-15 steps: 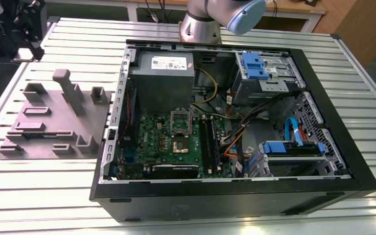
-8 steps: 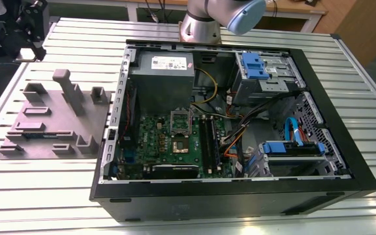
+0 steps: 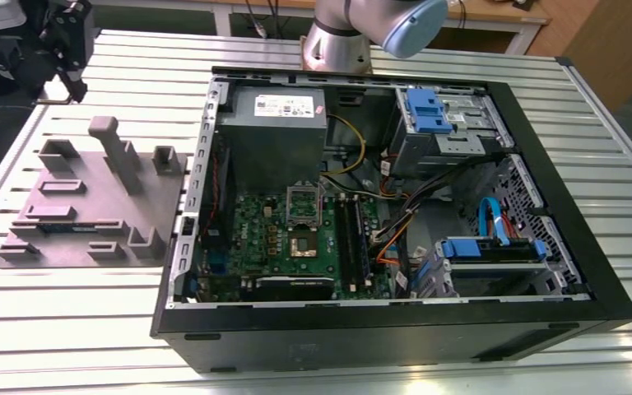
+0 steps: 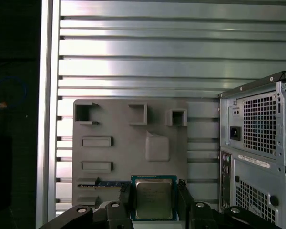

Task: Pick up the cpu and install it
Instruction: 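Pick up the cpu and move it towards the insertion slot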

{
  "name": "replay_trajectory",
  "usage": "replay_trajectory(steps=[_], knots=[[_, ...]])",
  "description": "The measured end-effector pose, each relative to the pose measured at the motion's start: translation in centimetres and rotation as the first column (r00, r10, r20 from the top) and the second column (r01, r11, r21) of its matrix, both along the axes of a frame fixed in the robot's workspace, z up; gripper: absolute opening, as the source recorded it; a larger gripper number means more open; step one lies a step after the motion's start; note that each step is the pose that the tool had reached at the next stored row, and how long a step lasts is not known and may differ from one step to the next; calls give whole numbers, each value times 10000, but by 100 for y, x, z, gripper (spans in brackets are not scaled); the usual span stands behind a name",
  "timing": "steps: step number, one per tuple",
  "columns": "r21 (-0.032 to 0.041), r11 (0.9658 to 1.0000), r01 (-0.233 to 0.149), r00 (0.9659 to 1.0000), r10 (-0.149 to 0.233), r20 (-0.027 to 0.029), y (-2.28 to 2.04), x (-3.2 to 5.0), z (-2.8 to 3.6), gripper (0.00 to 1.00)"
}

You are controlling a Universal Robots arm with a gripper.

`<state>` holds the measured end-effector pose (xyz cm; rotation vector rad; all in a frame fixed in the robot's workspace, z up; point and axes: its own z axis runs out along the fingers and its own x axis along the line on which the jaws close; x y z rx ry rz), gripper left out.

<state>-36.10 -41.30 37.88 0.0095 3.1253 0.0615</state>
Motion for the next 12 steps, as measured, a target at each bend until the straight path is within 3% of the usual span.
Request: replay_trajectory(steps=[6,12], knots=[[0,10000,2,10000,-2,0,0,65,1,47],[3,10000,7,10000,-7,3,0,72,67,47]])
